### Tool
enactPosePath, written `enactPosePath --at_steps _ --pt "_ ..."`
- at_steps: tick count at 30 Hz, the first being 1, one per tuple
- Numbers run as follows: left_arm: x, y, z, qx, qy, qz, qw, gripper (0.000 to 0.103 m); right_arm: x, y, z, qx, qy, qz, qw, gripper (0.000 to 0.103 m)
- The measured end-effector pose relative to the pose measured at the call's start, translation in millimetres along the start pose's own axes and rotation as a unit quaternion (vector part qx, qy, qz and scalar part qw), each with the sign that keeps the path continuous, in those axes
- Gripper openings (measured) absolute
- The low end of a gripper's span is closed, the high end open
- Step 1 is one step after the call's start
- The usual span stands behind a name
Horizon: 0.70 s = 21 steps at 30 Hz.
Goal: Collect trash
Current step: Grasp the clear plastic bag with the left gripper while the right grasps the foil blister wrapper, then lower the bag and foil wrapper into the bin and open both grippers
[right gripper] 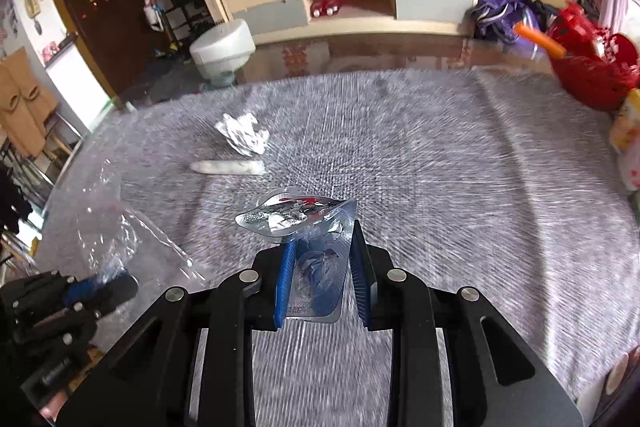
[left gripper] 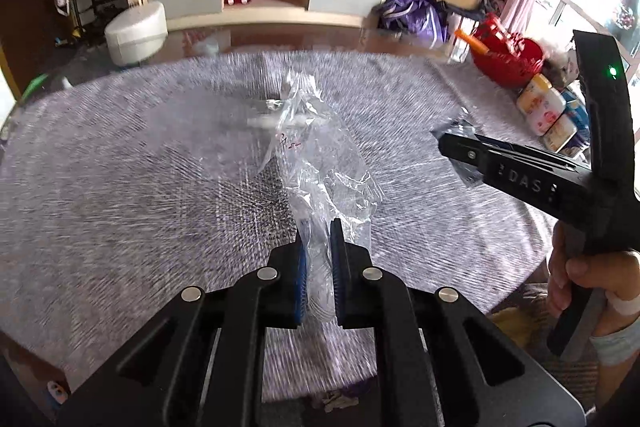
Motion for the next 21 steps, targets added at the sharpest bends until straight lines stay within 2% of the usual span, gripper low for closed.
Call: enactPosePath --at_steps 5,11,16,21 --pt "-47.0 16.2 5.0 0.008 0.029 -0.01 0.9995 0.009 -56.4 -3.1 6.9 -0.008 0.034 -0.001 0.999 0.027" --pt "-87.0 34.8 29.3 0.018 0.043 -0.006 0.9989 0.009 -111.9 -7.0 34.9 -0.018 0.059 -0.018 0.998 0.027" --pt "-102.0 45.2 57.0 0.022 0.044 -0.006 0.9988 0.01 -124.6 -4.5 68.6 -0.017 0.056 -0.024 0.998 0.027" --pt "-103.0 60.7 92.8 0.029 0.035 0.001 0.999 0.009 -111.9 2.0 119.1 -0.016 0.026 -0.025 0.999 0.027"
Point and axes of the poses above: each gripper's, at about its wrist camera, not at the fingertips, and x roughly the way its jaws point, y to its right, z to its underside, the point moved 6 cm from there along x, roughly the way its jaws point, and after that the axes turned 6 degrees about x, right-handed, at the moved point
